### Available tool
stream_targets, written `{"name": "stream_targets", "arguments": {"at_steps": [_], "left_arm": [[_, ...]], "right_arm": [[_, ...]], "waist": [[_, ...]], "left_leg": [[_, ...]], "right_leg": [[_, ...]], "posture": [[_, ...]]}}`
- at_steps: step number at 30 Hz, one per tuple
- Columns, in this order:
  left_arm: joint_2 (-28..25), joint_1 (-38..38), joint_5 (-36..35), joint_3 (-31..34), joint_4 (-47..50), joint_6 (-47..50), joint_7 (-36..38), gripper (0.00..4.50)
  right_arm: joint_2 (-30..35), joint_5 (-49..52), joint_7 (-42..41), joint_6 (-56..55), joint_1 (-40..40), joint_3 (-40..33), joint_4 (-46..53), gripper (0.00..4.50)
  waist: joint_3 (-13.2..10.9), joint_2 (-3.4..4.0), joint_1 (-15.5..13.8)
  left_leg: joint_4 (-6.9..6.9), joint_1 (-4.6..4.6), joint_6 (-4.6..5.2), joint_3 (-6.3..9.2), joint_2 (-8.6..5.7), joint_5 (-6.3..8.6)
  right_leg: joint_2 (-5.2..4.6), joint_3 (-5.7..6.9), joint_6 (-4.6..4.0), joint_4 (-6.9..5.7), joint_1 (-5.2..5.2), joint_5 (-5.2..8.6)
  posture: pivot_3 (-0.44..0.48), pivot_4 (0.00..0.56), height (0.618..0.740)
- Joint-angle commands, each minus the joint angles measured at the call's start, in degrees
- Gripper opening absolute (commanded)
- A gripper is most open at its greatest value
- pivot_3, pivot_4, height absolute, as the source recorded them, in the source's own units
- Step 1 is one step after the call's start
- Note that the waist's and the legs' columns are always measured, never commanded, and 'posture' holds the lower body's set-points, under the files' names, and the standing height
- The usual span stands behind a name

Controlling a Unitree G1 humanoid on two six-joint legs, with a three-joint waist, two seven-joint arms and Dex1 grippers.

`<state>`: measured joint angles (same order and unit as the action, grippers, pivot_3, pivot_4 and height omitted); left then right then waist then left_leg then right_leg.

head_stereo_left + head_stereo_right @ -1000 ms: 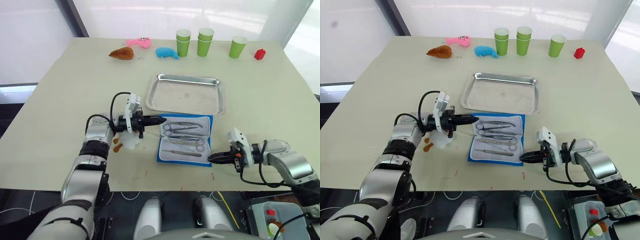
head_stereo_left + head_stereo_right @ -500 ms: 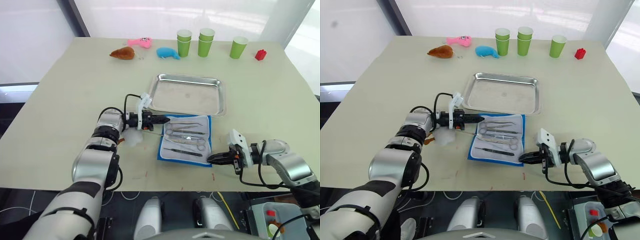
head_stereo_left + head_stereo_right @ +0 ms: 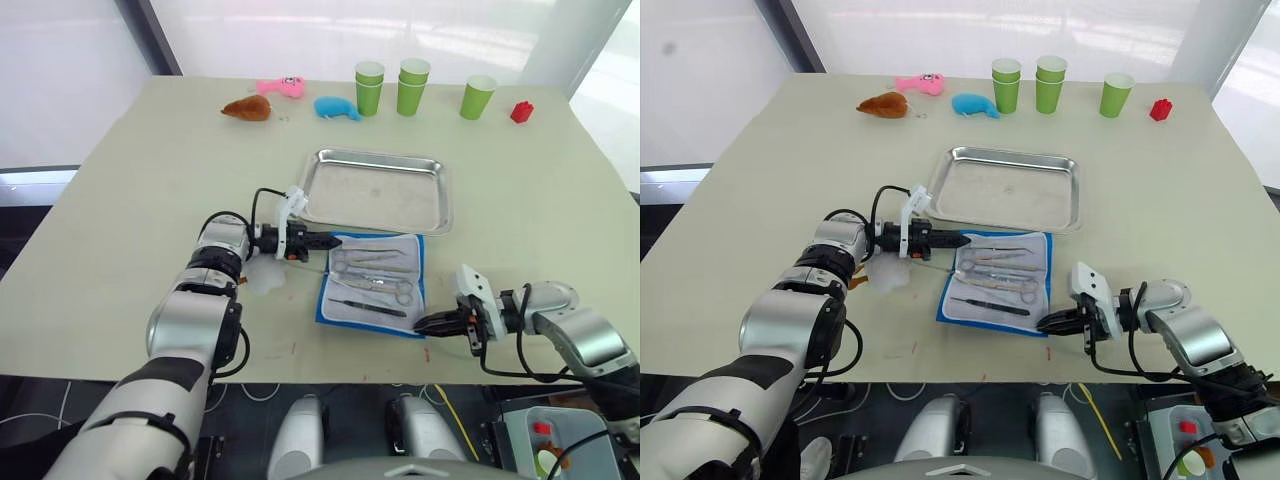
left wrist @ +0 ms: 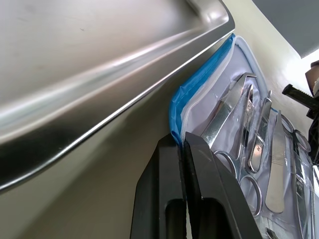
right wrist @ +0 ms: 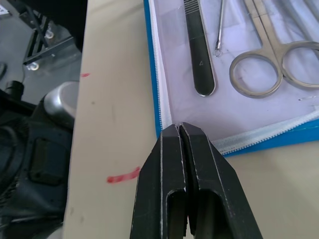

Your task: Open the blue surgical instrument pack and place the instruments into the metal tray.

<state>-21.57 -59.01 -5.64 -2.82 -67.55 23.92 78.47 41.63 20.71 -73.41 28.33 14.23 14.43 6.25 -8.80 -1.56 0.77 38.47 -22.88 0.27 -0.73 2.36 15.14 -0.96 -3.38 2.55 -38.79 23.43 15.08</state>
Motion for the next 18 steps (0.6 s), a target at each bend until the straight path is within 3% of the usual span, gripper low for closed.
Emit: {"name": "stream_targets", "arguments": {"at_steps": [1,18], "left_arm": [[1.36,2.53,2.63,-2.27,-1.99,1.74,0.23,0.00],[0.48,2.74,0.91,0.71,-2.71,2.17,-1.65,0.00]], "right_arm": [[0.57,-0.40,-0.23,0.26,-0.81,0.53,0.34,0.04],[0.24,-3.21,0.53,-2.59,-1.27,2.01,-1.43,0.04]], "waist": [[0.00,0.00,0.00],[0.25,0.02,0.03]], "left_leg": [[0.00,0.00,0.00,0.00,0.00,0.00],[0.00,0.11,0.00,0.00,0.00,0.00]], "right_leg": [[0.00,0.00,0.00,0.00,0.00,0.00],[0.00,0.00,0.00,-0.02,-0.07,0.00]], "posture": [[0.000,0.150,0.740],[0.000,0.150,0.740]]}}
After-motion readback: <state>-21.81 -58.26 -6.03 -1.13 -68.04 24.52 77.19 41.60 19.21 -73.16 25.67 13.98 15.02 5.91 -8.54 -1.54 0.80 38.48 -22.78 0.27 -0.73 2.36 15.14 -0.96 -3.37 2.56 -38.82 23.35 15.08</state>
